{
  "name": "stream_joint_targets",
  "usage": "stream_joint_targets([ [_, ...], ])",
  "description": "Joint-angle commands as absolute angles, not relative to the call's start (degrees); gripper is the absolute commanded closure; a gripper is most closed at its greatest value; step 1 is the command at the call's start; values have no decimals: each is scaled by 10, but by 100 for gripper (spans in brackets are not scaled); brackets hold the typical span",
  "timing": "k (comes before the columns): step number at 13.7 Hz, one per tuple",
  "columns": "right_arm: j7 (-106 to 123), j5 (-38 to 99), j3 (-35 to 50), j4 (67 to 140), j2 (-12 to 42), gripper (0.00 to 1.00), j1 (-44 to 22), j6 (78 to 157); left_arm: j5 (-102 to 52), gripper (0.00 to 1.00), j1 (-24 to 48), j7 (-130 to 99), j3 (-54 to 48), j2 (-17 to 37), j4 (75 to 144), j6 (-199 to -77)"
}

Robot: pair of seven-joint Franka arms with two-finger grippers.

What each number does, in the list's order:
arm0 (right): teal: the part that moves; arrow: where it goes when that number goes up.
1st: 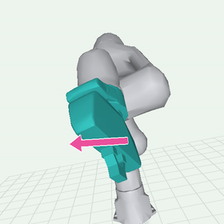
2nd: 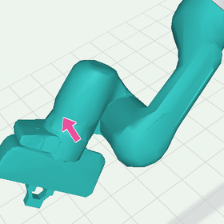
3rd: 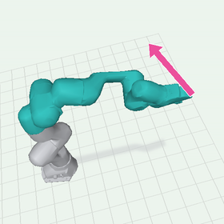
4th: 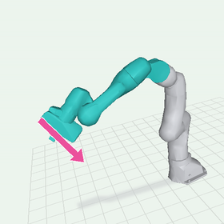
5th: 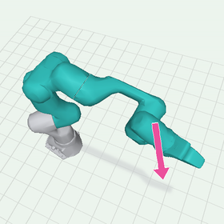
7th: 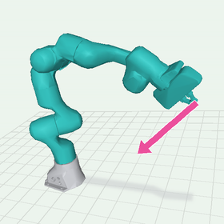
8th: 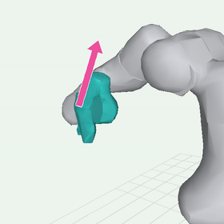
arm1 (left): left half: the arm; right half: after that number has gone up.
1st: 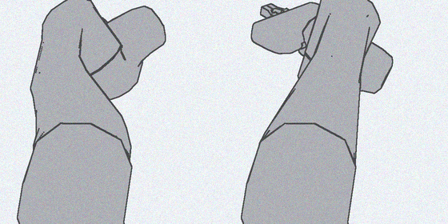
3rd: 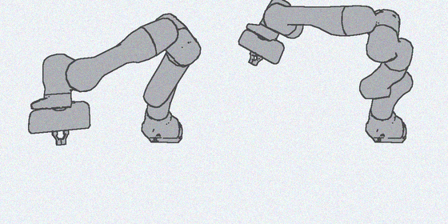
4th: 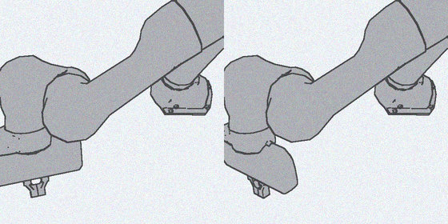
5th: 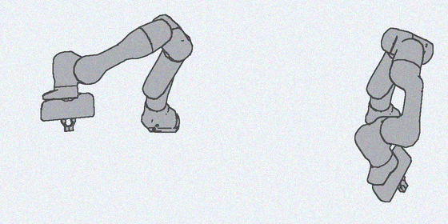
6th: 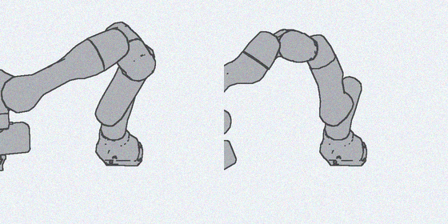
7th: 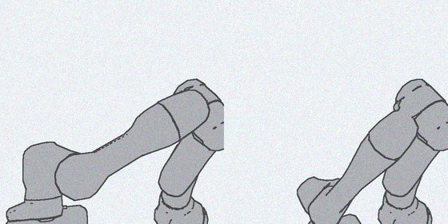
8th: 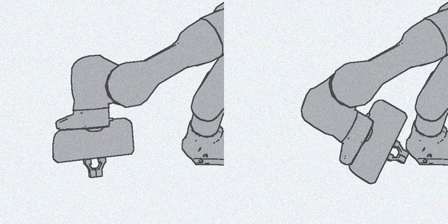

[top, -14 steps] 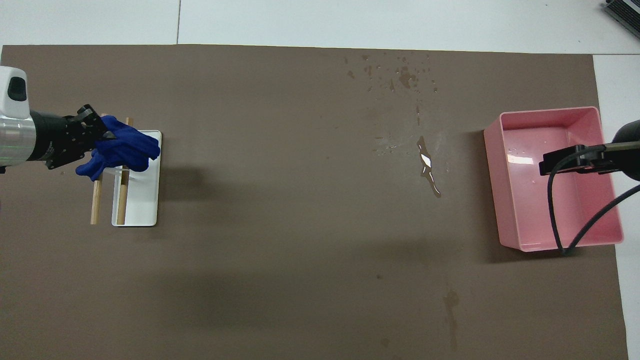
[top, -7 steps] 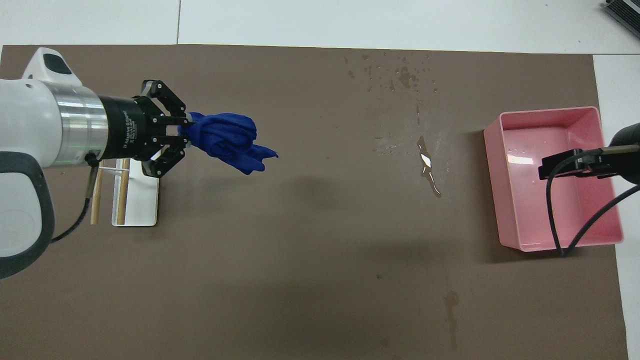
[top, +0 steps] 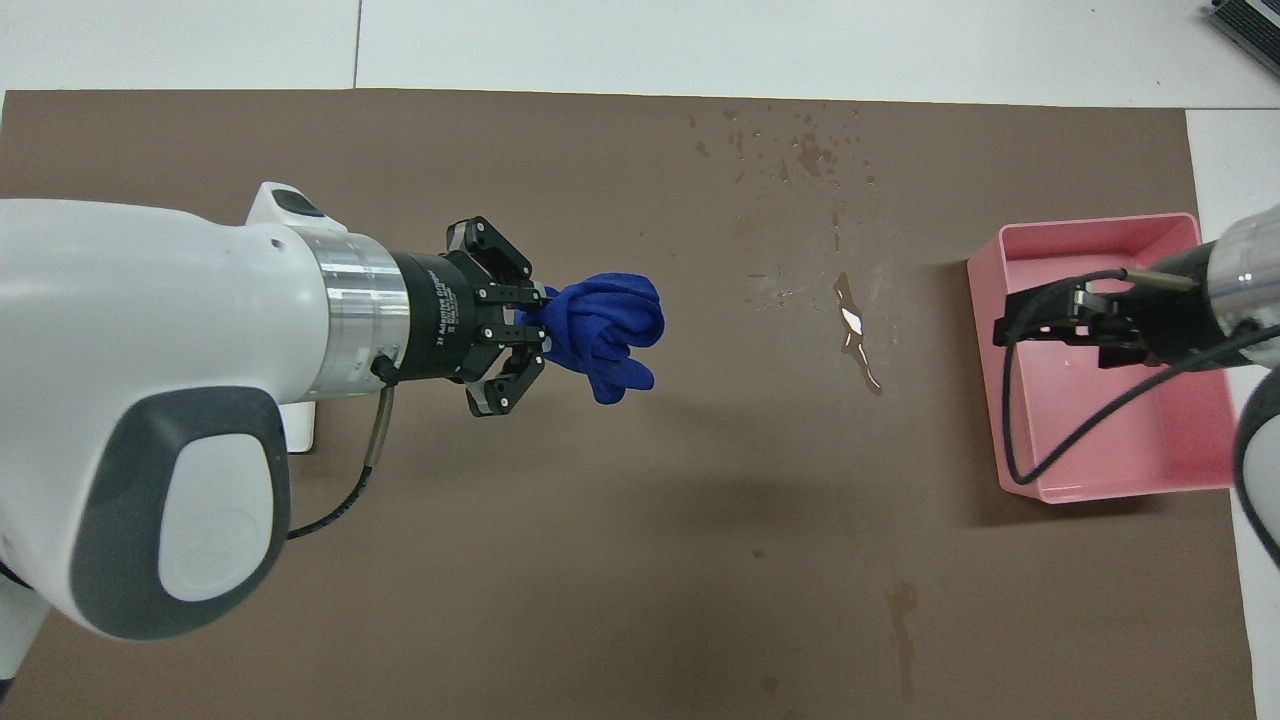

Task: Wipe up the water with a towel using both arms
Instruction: 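Lift the towel with the left gripper while the right gripper approaches, then grasp the towel with the right gripper beside the left gripper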

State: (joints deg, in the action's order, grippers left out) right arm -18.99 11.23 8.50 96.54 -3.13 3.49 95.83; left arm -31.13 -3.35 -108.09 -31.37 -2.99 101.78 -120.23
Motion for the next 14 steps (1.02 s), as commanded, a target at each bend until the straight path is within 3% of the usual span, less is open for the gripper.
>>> stream_joint_targets([
  [1, -310, 178, 85, 1025, -49, 0, 11, 1042, -328, 100, -36, -1094, -334, -58, 1053, -1231],
  [4, -450, 292, 86, 1032, -32, 0, -4, 1130, -329, 100, -20, -1102, -338, -65, 1068, -1258],
  [9, -668, 404, 86, 1075, -8, 0, -96, 1291, -328, 100, 12, -1147, -339, -69, 1093, -1364],
  [14, -739, 509, 85, 1109, -8, 0, -122, 1324, -328, 100, 28, -1157, -352, -69, 1100, -1413],
])
